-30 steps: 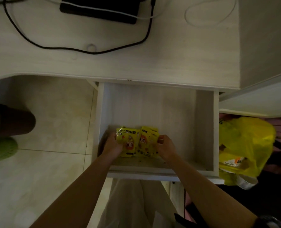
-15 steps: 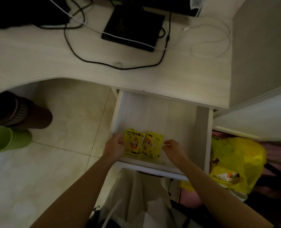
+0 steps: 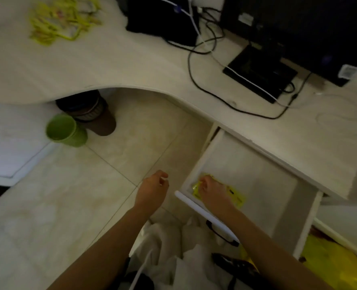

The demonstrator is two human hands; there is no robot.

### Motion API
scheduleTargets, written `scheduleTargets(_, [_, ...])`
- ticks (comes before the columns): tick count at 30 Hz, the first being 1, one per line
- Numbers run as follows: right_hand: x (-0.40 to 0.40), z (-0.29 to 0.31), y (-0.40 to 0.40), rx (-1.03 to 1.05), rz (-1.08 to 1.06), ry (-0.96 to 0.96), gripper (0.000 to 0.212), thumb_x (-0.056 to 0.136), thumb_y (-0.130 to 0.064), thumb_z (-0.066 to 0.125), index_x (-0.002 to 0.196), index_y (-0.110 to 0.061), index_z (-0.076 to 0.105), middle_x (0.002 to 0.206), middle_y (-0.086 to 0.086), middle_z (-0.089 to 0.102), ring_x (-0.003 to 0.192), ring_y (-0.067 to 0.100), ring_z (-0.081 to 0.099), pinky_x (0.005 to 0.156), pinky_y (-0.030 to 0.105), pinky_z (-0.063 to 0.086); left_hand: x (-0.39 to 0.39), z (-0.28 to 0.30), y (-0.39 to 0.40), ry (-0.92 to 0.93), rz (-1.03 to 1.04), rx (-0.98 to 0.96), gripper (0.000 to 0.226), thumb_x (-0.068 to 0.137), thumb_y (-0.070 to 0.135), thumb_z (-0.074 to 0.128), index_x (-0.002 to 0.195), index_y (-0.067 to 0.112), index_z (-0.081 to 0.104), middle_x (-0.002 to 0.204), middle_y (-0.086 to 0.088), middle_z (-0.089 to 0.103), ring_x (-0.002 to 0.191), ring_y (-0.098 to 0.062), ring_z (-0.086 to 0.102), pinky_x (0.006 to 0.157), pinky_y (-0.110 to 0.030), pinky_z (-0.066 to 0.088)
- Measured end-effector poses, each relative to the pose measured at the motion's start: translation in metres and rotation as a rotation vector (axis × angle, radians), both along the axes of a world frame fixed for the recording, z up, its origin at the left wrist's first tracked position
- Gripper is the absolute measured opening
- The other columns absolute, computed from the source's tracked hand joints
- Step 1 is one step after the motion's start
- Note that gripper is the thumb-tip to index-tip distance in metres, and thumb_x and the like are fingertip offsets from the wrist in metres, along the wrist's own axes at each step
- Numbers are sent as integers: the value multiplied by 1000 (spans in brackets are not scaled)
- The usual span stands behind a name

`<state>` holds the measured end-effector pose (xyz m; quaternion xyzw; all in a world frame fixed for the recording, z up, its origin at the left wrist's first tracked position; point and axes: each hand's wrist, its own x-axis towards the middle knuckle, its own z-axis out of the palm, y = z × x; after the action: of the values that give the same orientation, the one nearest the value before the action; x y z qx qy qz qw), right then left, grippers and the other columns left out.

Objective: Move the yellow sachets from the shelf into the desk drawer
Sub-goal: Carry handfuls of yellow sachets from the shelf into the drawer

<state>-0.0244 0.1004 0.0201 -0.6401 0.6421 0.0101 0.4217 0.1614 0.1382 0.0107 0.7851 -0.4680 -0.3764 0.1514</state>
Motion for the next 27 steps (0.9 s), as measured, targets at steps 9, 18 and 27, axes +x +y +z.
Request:
scheduleTargets(9, [144,13,11,-84,242,-9,29,97,-18,41,121,-8,53,116,11,62,104,25,58,81,29,42,137,15,53,-129,115,-70,23,96,25,48,116,21,60,96,1,68,79,-15,61,73,-29,53])
scheduleTargets(18, [264,18,4,-124,349,-39,29,98,-22,39,121,-11,53,112,7,62,100,21,59,85,33,49,256,23,66,-190,212,-90,24,97,26,49,118,21,59,90,6,61,81,-10,56,71,-22,45])
scheduleTargets(27, [370,31,-78,-213,429,-76,30,96,-20,44,122,-9,54,115,10,64,103,23,60,85,30,44,351,41,-9,-219,254,-143,22,94,27,51,114,20,60,89,3,64,85,-15,60,74,-29,49])
